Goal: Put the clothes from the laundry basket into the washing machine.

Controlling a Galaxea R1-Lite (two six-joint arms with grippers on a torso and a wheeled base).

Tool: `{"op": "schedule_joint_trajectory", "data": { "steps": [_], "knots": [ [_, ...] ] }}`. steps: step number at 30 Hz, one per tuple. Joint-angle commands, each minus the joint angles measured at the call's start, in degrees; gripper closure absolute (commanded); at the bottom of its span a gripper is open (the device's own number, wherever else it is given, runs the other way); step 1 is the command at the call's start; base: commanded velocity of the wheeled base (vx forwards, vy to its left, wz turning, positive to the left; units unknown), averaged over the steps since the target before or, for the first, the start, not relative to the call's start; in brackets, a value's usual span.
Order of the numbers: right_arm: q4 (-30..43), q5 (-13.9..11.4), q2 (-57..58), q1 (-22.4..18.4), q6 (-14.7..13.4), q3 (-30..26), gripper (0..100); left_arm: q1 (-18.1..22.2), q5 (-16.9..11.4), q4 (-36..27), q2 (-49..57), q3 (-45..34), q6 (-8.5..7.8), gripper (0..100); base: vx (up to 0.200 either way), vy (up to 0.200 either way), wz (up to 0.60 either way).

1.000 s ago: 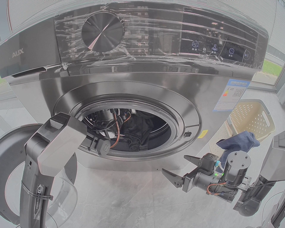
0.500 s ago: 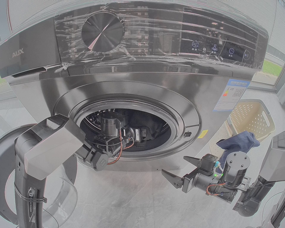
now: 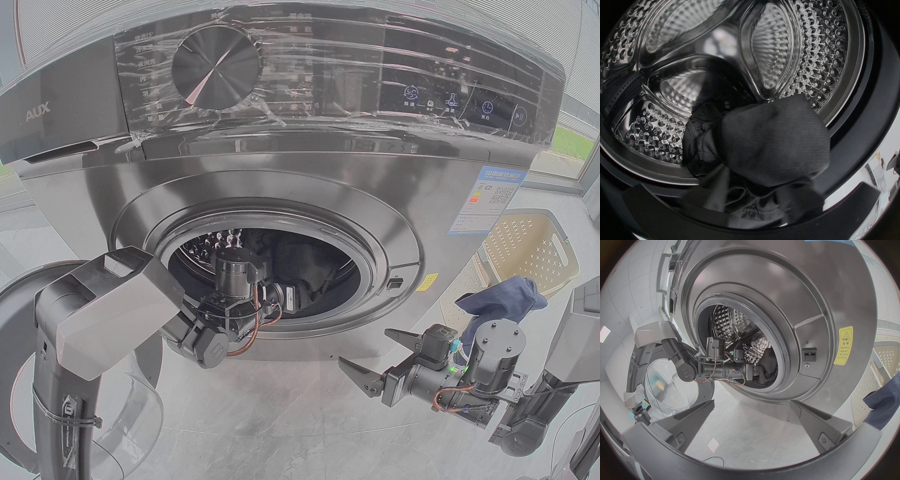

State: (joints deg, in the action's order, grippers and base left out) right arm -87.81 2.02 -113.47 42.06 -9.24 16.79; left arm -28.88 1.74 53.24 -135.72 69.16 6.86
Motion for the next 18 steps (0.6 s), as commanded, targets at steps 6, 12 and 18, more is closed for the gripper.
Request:
{"op": "schedule_joint_trajectory", "data": {
  "steps": [6,12,18],
  "knots": [
    [0.01,0.00,0.00,0.13,0.01,0.18,0,-0.39,0.10,0.73,-2.97,2.91,0.17,100,0.000,0.000,0.00],
    [0.01,0.00,-0.08,0.13,0.01,0.35,0,0.40,2.74,1.52,-4.38,11.35,1.31,100,0.000,0.000,0.00],
    [0.01,0.00,0.00,0.13,0.01,0.44,0,3.22,6.96,5.04,-8.16,22.60,3.07,100,0.000,0.000,0.00]
  ]
}}
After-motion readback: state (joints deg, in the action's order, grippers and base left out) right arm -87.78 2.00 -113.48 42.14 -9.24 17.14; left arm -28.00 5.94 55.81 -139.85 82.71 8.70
